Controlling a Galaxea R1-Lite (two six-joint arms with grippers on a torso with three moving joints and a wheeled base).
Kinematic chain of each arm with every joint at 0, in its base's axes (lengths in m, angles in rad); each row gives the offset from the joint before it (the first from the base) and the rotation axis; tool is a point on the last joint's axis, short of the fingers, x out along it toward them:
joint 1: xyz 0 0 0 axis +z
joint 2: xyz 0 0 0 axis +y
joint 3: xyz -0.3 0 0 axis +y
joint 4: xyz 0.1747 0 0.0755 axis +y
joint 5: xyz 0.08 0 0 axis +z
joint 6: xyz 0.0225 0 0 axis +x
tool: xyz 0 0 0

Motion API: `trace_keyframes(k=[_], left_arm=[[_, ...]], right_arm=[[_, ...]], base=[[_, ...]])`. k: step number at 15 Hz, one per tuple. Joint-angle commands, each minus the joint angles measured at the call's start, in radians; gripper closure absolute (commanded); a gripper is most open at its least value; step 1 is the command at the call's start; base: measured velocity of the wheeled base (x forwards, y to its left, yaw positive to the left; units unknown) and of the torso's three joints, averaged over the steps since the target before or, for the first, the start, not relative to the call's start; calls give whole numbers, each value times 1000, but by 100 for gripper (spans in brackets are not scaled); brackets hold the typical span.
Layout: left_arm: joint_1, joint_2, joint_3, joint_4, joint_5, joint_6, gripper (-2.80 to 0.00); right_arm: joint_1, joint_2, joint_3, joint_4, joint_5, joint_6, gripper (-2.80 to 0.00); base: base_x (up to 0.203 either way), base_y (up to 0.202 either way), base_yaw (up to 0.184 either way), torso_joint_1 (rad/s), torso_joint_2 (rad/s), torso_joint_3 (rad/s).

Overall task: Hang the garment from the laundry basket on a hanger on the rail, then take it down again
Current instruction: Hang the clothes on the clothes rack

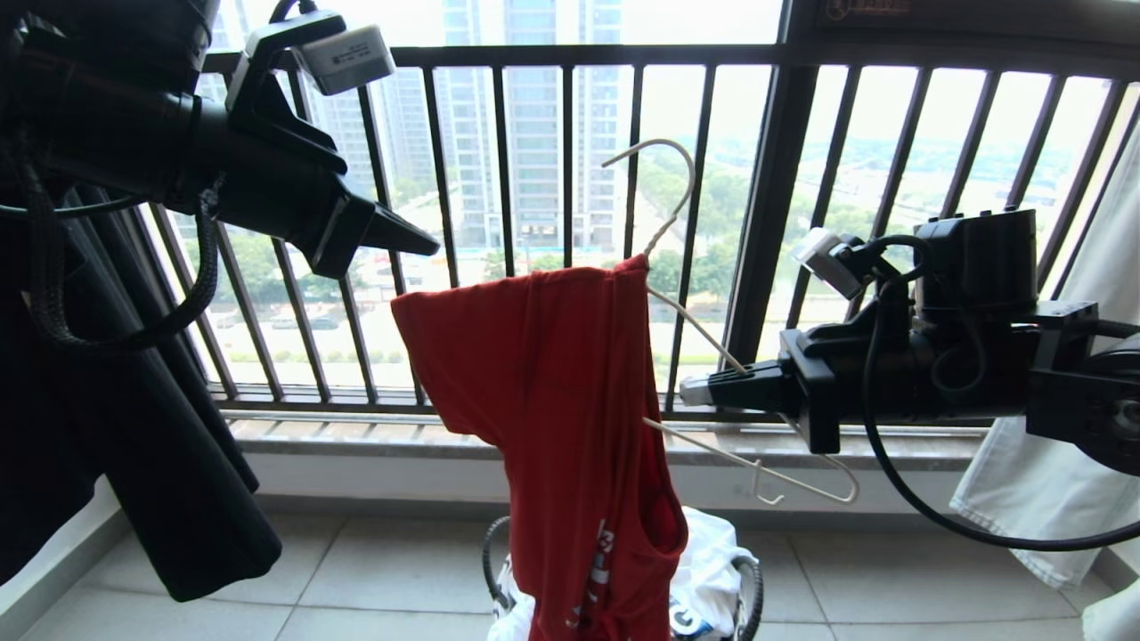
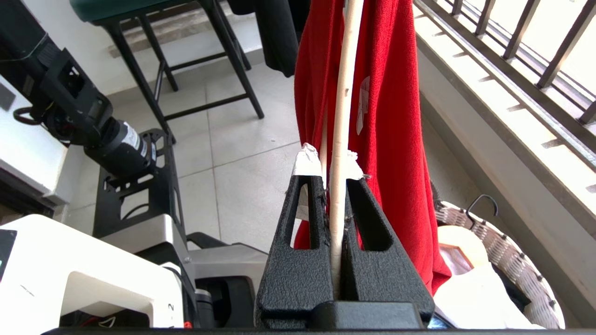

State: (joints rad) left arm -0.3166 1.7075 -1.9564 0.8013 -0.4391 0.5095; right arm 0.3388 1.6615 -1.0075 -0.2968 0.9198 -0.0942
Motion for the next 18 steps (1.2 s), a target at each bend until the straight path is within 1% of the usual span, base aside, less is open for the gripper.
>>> trace_keyframes(k=[1,3,4,5,7,8,9,10,13,14,16,18], left_arm=[[-22,-30,2,107,-83,16,0],[-49,-73,3,209,-153,29,0],[-76,-85,9,228,-160,37,0],[-94,-93,24,231,-162,39,0],[-134,-120,42,233,-165,36,0],[-148,-133,60,229,-165,34,0],[-155,-139,80,223,-164,41,-262],[-157,-129,78,221,-164,48,-280],[-158,-103,75,211,-162,55,-280],[-159,-93,76,184,-161,60,-280],[-159,-71,75,95,-159,63,-280],[-187,-66,73,75,-155,62,-280]], right_arm=[[-19,2,22,-1,43,-25,0],[-31,-4,39,-1,87,-60,0],[-38,-11,54,-1,121,-92,0],[-40,-18,67,-1,137,-109,0],[-41,-17,79,1,143,-156,0],[-43,-18,79,1,144,-156,0],[-43,-20,79,2,150,-156,0],[-42,-22,80,4,157,-154,0],[-41,-23,84,2,160,-156,0],[-41,-23,86,2,165,-156,0],[-38,-25,92,2,169,-156,0],[-35,-25,92,2,171,-156,0]], base=[[0,0,0,0,0,0],[0,0,0,0,0,0],[0,0,0,0,0,0],[0,0,0,0,0,0],[0,0,0,0,0,0],[0,0,0,0,0,0],[0,0,0,0,0,0],[0,0,0,0,0,0],[0,0,0,0,0,0],[0,0,0,0,0,0],[0,0,0,0,0,0],[0,0,0,0,0,0]])
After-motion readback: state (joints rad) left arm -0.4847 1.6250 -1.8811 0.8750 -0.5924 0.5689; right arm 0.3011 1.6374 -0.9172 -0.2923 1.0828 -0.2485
